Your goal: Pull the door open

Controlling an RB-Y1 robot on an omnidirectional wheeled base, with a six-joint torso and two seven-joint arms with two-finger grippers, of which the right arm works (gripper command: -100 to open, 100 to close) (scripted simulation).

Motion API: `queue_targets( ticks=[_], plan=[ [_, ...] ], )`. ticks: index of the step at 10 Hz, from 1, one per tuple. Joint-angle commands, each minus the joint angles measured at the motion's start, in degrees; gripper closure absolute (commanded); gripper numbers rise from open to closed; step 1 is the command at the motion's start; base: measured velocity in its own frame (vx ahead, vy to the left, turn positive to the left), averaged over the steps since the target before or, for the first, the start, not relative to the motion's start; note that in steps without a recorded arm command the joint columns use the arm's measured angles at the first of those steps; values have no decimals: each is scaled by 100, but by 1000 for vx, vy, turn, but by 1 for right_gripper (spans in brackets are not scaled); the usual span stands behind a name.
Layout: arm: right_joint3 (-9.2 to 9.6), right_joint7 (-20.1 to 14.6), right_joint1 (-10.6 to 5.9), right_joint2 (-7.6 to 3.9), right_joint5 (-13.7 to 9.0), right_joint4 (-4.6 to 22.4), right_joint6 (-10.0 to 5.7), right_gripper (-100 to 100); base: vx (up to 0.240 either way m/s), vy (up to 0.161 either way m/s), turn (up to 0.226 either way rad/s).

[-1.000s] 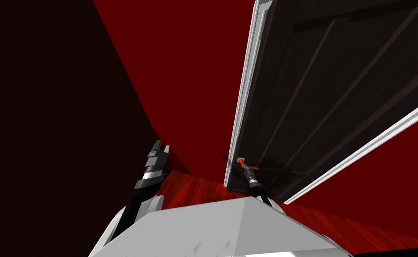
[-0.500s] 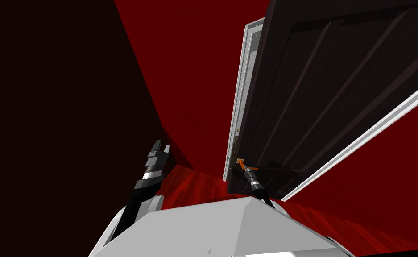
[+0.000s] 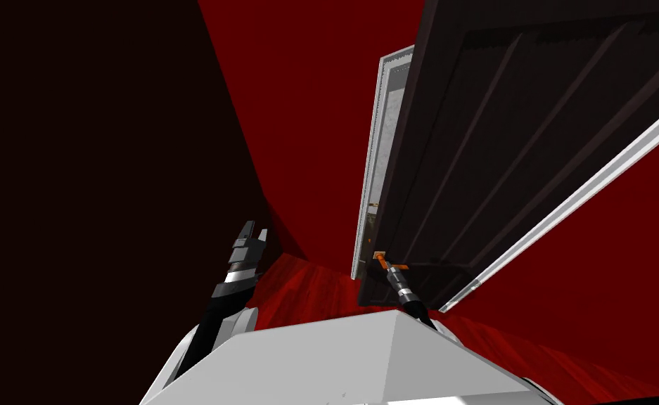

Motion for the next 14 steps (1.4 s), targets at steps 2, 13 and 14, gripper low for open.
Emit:
queue_targets(
  ticks=[2, 13, 14],
  plan=[
    [156, -215, 214, -139, 100, -77, -210, 100, -243, -78, 130],
    [392, -643, 761, -502, 260, 1, -1010, 100, -186, -61, 137],
    [413, -691, 823, -546, 275, 24, -1122, 100, -223, -78, 148]
  ],
)
